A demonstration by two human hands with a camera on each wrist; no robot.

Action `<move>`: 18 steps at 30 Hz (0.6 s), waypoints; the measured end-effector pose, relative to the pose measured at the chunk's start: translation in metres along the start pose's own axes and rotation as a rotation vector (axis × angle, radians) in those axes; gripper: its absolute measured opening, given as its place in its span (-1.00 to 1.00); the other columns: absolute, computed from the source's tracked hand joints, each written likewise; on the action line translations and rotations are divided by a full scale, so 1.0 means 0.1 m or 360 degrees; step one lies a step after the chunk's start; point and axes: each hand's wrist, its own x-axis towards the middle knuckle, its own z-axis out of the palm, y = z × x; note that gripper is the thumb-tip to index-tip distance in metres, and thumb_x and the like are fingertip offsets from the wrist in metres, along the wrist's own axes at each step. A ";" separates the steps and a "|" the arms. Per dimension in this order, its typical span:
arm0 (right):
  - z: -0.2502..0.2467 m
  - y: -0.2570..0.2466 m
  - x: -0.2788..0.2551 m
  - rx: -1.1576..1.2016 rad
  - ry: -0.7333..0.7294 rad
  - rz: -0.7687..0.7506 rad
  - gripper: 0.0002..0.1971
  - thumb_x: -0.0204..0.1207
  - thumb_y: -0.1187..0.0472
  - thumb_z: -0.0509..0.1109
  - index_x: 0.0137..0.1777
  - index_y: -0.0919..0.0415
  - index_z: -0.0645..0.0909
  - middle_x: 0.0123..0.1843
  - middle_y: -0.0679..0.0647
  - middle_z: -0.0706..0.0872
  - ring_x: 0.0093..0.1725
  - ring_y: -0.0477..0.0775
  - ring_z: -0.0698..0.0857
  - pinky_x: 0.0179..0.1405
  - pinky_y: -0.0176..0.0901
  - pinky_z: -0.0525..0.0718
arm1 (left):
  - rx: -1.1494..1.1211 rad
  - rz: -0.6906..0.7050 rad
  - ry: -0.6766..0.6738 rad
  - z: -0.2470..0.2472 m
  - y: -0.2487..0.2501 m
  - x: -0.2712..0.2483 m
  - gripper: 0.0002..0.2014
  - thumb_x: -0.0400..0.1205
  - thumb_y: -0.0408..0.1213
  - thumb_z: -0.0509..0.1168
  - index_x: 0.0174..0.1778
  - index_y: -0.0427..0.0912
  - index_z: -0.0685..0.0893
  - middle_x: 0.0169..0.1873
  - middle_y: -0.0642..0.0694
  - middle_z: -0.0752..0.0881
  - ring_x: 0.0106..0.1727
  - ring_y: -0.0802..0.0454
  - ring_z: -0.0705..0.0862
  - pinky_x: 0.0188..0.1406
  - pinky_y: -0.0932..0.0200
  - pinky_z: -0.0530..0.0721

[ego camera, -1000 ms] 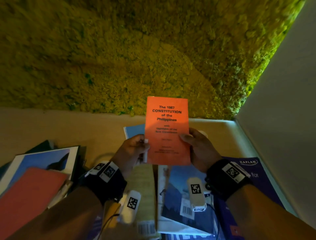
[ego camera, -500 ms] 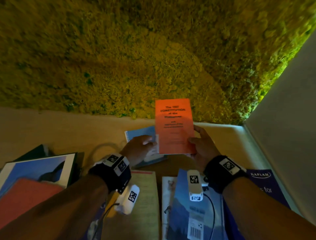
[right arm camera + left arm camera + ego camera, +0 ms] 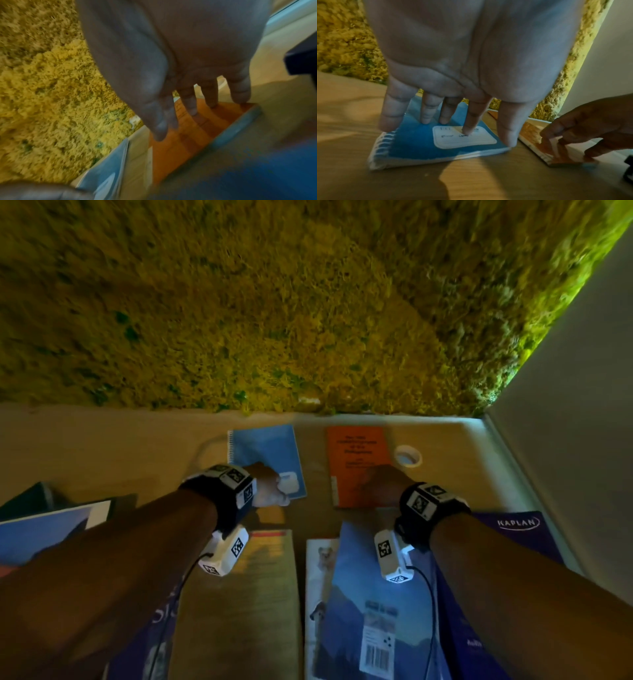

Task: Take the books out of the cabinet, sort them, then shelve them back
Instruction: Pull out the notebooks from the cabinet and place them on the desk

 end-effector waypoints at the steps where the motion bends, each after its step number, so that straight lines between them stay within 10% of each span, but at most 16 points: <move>1: 0.00 -0.03 -0.05 0.0003 -0.0076 -0.0023 -0.67 0.72 0.07 0.32 0.32 0.26 0.71 0.33 0.22 0.72 0.34 0.29 0.67 0.35 -0.01 0.61 | 0.0027 -0.0014 0.0002 -0.01 0.02 0.01 -0.42 0.71 0.13 0.25 0.46 -0.28 0.55 0.40 -0.27 0.58 0.15 -0.19 0.60 0.23 -0.02 0.56; 9: -0.19 0.00 -0.59 0.0510 0.0094 -0.0036 -0.65 0.73 0.19 0.35 0.36 0.44 0.68 0.39 0.40 0.70 0.40 0.39 0.66 0.25 -0.06 0.59 | 0.0017 0.0034 0.0185 -0.08 0.20 -0.30 -0.31 0.70 0.20 0.22 0.65 -0.16 0.39 0.65 -0.18 0.40 0.54 -0.18 0.51 0.46 -0.05 0.52; 14: -0.17 0.22 -1.11 0.0521 0.0219 -0.0060 -0.68 0.60 0.06 0.42 -0.07 0.38 0.74 -0.03 0.35 0.77 -0.02 0.25 0.71 -0.18 -0.08 0.48 | -0.0196 0.0372 0.0200 0.10 0.63 -0.86 -0.67 0.79 -0.02 0.16 0.23 -0.14 0.71 0.11 -0.20 0.67 0.26 -0.19 0.66 0.23 0.01 0.59; 18: 0.07 0.54 -1.42 0.0364 0.0125 0.0101 -0.72 0.65 -0.05 0.38 0.12 0.16 0.65 -0.11 0.14 0.70 -0.12 0.25 0.70 -0.33 -0.15 0.47 | -0.0413 0.0421 0.0183 0.47 0.90 -1.15 -0.60 0.67 0.16 0.25 -0.29 -0.10 0.49 -0.25 -0.10 0.48 -0.20 -0.02 0.52 -0.05 0.01 0.61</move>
